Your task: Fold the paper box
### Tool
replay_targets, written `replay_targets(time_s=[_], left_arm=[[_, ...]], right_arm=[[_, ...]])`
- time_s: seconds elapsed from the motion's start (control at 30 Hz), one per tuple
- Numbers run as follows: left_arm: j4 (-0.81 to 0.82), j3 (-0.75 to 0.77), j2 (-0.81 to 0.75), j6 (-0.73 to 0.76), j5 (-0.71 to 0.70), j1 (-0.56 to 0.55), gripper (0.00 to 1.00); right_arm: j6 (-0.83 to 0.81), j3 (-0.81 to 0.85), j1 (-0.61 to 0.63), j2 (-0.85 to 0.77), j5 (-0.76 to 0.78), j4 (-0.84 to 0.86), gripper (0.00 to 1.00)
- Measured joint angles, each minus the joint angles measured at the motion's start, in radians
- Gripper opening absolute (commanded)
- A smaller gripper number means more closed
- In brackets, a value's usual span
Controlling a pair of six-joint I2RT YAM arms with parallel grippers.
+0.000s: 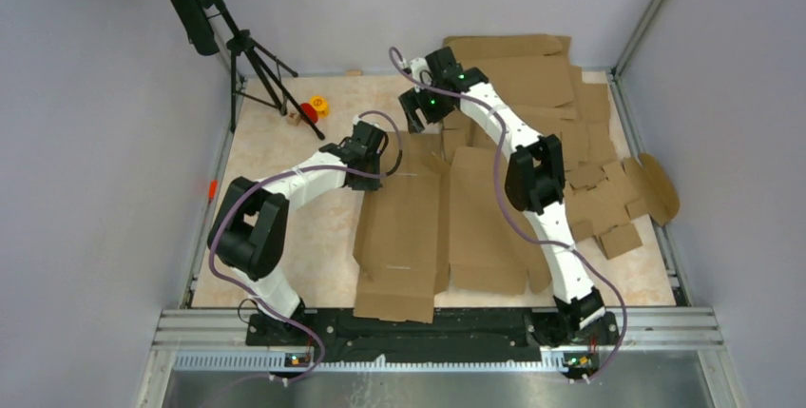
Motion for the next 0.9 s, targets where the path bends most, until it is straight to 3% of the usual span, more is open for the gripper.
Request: replay_targets(time_s=[0.4, 0.5, 0.6, 0.9], left_arm=[[0.016, -0.001, 0.000, 0.061, 0.026, -0.009, 0.21], [0.016, -0.001, 0.000, 0.083, 0.026, -0.021, 0.20], [0.016, -0.001, 0.000, 0.102, 0.024, -0.034, 0.20], [0.011, 0.039, 0.018, 0.154, -0.008, -0.079, 0.19]], right_arm=[[-0.142, -0.023, -0.022, 0.087, -0.169, -0.011, 0.79], [-0.159, -0.023, -0.031, 0.089, -0.214, -0.020, 0.85], [-0.173, -0.023, -0.035, 0.093, -0.218, -0.018, 0.89], [-0.171, -0.051, -0.061, 0.104, -0.191, 0.039, 0.86]])
